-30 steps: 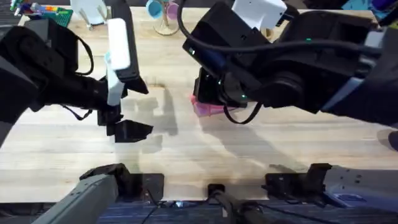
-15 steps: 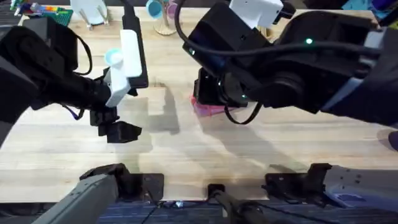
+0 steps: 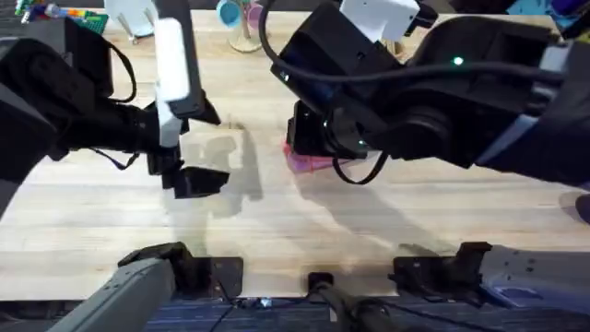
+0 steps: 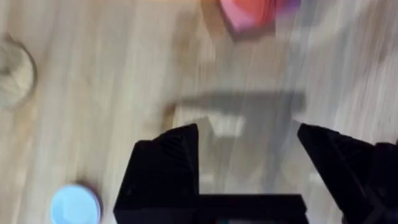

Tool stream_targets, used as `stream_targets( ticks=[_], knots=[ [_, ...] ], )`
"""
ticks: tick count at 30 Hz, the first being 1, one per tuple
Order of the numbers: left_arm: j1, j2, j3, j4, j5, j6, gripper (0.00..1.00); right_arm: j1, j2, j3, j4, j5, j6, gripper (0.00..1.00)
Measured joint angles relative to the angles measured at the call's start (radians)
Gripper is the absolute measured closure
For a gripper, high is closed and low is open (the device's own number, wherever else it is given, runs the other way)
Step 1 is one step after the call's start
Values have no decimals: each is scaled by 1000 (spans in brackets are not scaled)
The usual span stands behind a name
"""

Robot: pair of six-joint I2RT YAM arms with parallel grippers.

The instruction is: Unzip the bag, pick up the pens from the table one at a time and place them inside, then zip the bag closed.

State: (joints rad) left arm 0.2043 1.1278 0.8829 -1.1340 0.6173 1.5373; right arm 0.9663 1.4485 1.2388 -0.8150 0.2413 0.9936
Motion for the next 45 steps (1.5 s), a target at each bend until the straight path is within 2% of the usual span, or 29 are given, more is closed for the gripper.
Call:
stream_targets(
  ticks=[5,10,18,29,33,39,45],
  knots=[
    [0,0,0,8,150,-1,7,-6,0,0,-1,-39,-4,971],
    [0,7,0,8,243,-28,7,-38,0,-5,-1,-126,-15,972],
    [0,97,0,1,298,-78,7,-109,0,-6,15,-249,-23,970],
    [-5,156,0,9,380,-89,7,-114,0,-6,40,-261,-30,970],
    [-37,225,0,22,414,-92,6,-114,0,-6,65,-261,-30,970],
    [-119,357,0,105,507,-97,7,-114,0,-6,68,-261,-30,970],
    [-201,433,0,179,587,-98,7,-114,0,-6,68,-261,-30,970]
  ],
)
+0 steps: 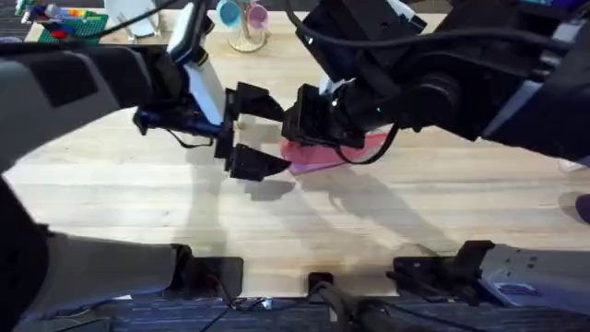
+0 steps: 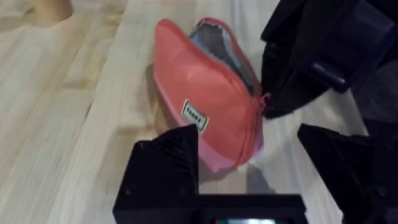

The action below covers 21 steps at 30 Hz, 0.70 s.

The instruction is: Unzip the bag, pick up the pens from the table one at a time and place them inside, then zip the bag closed.

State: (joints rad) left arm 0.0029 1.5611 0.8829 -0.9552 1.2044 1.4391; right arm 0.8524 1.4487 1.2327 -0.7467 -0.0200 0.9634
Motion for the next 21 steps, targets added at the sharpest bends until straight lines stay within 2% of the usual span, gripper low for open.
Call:
stream_targets(
  ticks=[7,9,12,15,20,21],
  knots=[
    [-62,63,0,71,40,-48,3,0,0,0,2,5,0,970],
    [-68,75,0,95,42,-73,60,0,0,0,2,5,0,971],
    [-69,79,0,121,44,-108,209,0,0,0,2,5,0,971],
    [-69,79,0,139,47,-128,398,0,0,0,2,5,0,970],
    [-71,79,0,153,56,-148,889,0,0,0,12,18,0,970],
    [-72,79,0,157,58,-146,935,-1,0,0,12,22,0,971]
  ],
)
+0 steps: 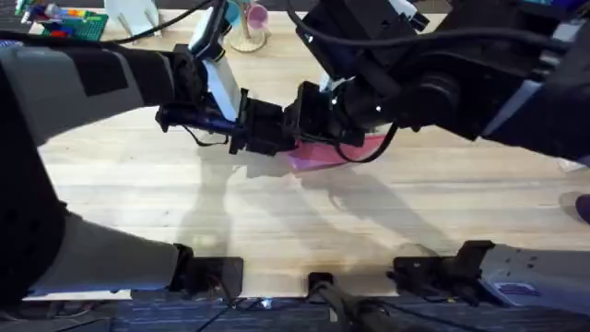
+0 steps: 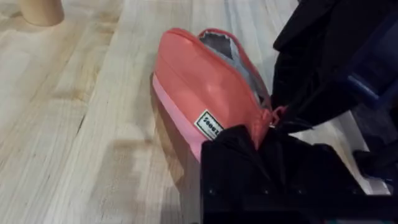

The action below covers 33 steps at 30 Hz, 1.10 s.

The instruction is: Unzip the bag, pick up the pens from the table one at a time and place them inside, then zip the bag closed.

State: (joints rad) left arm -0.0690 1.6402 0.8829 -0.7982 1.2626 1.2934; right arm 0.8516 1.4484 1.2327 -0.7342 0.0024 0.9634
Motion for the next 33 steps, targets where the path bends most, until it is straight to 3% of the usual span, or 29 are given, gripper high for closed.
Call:
stream_targets(
  ticks=[17,33],
  knots=[
    [-1,0,0,10,3,-7,957,-28,-3,0,30,-4,-25,971],
    [-11,0,1,18,54,-8,957,-119,-52,0,-20,-75,-102,971]
  ],
)
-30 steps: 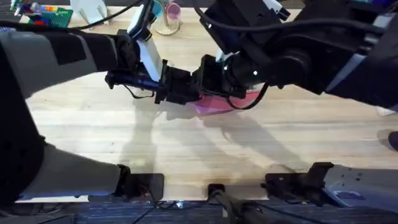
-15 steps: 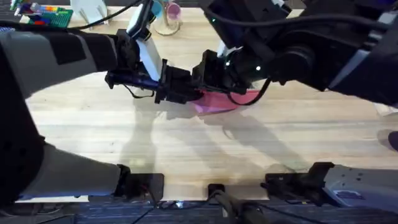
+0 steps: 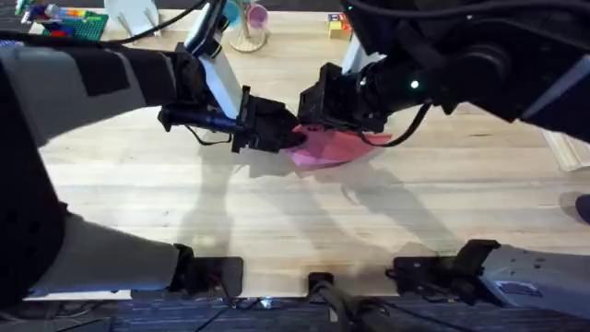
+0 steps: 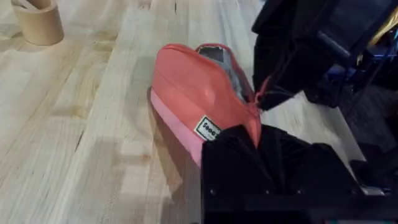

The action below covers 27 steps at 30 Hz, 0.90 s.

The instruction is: Unzip the bag, pick up the pens from the table one at a time and place them inside, then zip the bag closed.

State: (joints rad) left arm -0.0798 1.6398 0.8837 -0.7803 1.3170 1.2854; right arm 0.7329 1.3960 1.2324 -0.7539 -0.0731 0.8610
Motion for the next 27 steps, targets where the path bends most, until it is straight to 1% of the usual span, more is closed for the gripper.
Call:
stream_targets(
  ticks=[4,7,11,14,20,27],
  knots=[
    [-1,0,0,0,-3,0,957,-35,-1,0,-3,-24,-30,971],
    [0,0,0,-2,-21,0,957,-76,-12,0,-9,-14,-60,971],
    [10,3,-1,-5,-88,0,958,-139,-40,5,-29,33,-103,971],
    [11,3,-2,-5,-108,0,958,-166,-47,8,-50,48,-135,972],
    [11,3,-2,-5,-118,0,958,-217,-47,8,-89,63,-230,972],
    [11,3,-2,-5,-123,0,958,-271,-47,8,-123,139,-324,971]
  ],
)
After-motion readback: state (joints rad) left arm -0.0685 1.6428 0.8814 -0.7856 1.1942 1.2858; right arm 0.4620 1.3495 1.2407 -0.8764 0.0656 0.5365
